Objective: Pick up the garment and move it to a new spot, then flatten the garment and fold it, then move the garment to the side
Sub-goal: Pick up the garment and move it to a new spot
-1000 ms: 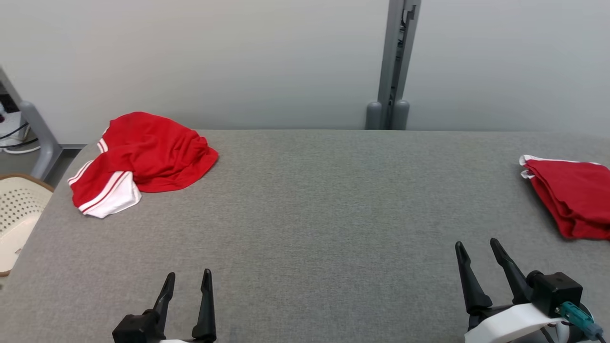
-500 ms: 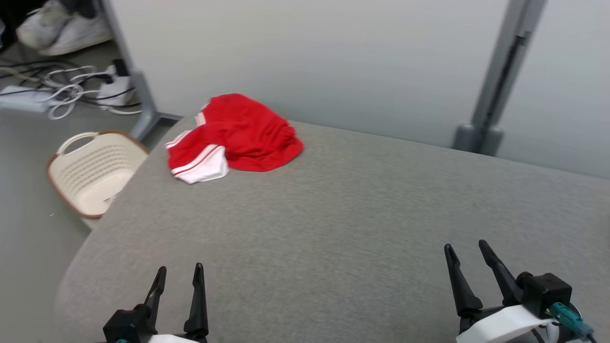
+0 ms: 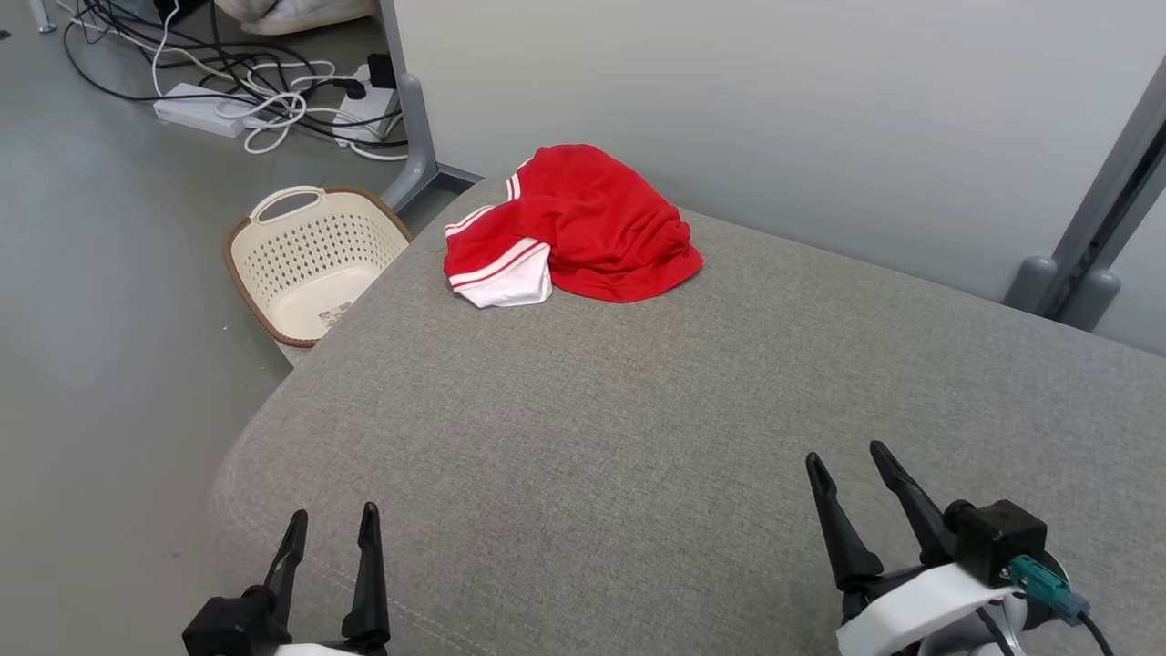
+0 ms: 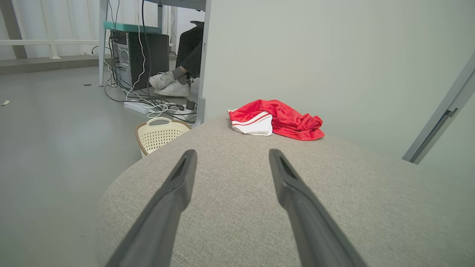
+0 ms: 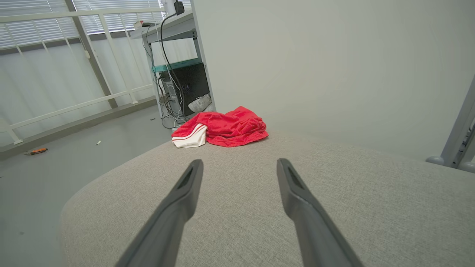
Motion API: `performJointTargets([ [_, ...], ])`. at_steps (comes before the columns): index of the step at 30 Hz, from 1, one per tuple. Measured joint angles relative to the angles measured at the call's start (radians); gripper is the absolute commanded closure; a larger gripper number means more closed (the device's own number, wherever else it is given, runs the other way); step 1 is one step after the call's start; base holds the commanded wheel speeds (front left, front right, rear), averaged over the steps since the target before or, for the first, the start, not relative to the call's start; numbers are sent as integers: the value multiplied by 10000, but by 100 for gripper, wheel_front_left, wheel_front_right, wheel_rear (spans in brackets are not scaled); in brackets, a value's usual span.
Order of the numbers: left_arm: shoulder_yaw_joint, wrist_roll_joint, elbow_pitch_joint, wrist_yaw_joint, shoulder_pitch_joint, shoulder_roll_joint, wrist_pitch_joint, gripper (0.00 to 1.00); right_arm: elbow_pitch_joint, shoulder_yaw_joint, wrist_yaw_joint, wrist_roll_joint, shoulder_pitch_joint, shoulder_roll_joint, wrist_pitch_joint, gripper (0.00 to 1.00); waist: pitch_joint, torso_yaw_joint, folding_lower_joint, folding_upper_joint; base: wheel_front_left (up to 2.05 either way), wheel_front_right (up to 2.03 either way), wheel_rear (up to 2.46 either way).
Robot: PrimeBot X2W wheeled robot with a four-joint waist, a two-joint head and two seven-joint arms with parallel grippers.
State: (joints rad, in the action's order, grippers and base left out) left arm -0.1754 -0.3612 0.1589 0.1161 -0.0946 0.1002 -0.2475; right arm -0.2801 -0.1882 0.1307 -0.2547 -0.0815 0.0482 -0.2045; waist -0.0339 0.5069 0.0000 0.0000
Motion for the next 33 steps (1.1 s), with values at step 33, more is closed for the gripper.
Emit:
performJointTargets([
  [33, 671, -301, 476, -1618, 7732, 2934, 3235, 0, 1996, 890, 0, 1645, -1658, -8, 821, 0, 2987, -1535, 0, 0, 0, 0, 0],
])
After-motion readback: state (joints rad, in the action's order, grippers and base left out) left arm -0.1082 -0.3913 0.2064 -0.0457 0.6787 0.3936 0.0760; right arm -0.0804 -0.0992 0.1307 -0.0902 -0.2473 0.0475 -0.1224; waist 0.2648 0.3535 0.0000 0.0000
